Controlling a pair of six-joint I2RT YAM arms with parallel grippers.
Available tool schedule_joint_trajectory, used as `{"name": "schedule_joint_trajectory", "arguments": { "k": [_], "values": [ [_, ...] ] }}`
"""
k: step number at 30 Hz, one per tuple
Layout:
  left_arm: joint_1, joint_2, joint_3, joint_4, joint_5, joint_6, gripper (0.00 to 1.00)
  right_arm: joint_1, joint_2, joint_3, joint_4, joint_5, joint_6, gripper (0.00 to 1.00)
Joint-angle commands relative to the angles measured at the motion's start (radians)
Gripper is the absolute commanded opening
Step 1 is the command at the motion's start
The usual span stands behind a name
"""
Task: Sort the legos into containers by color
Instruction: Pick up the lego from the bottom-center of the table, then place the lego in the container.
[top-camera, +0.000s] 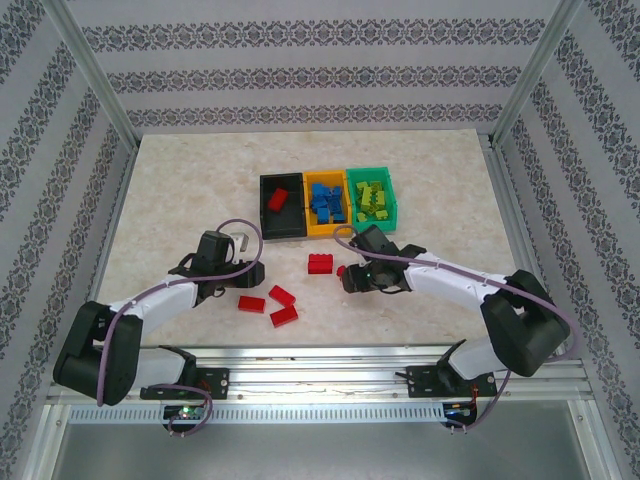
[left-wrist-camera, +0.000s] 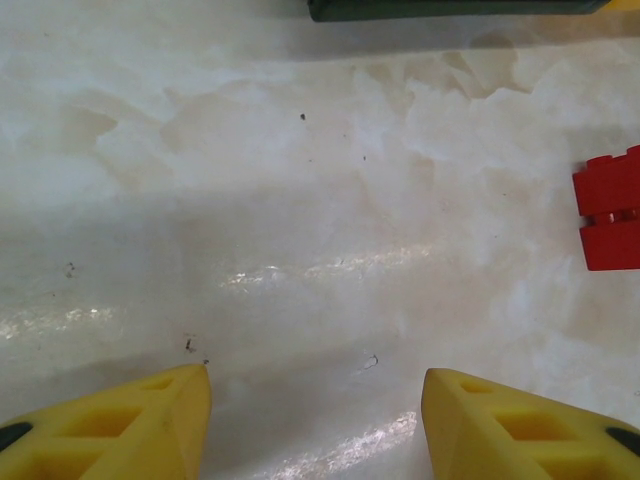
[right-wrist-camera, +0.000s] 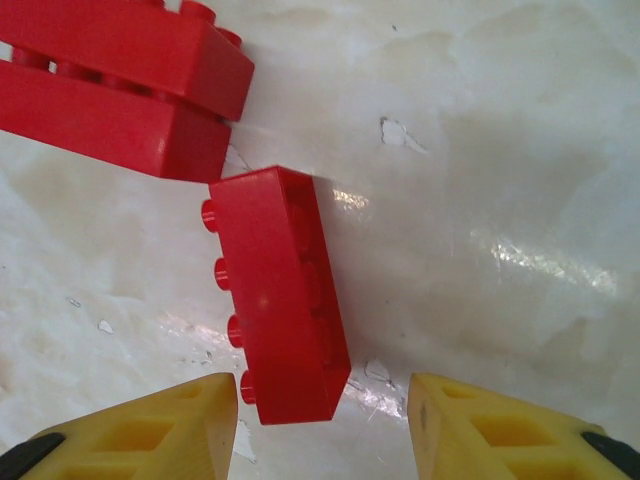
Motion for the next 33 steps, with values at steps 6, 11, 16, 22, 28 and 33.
{"name": "schedule_joint_trajectory", "arguments": {
  "k": [6,11,16,22,28,33],
  "values": [
    [0.017,0.009,0.007,0.035,0.021,-0.002,0.58,0.028,0.116,0.071,0.046,0.008,0.021,0.47],
    [0.017,0.008,0.006,0.034,0.018,-0.002,0.58,0.039,0.159,0.101,0.053,0.003,0.016,0.32],
    [0.016,0.010,0.006,0.037,0.024,-0.004,0.58,0.040,0.155,0.131,0.032,0.022,-0.007,0.20],
    [0.017,0.041,0.022,0.031,0.031,-0.002,0.58,0.042,0.150,0.227,0.003,0.026,-0.038,0.20],
    [0.015,0.046,0.023,0.031,0.027,-0.003,0.59,0.042,0.231,0.420,-0.010,-0.002,-0.078,0.21],
    [0.017,0.048,0.025,0.030,0.029,-0.001,0.59,0.040,0.374,0.640,-0.028,-0.015,-0.097,0.22]
  ]
}}
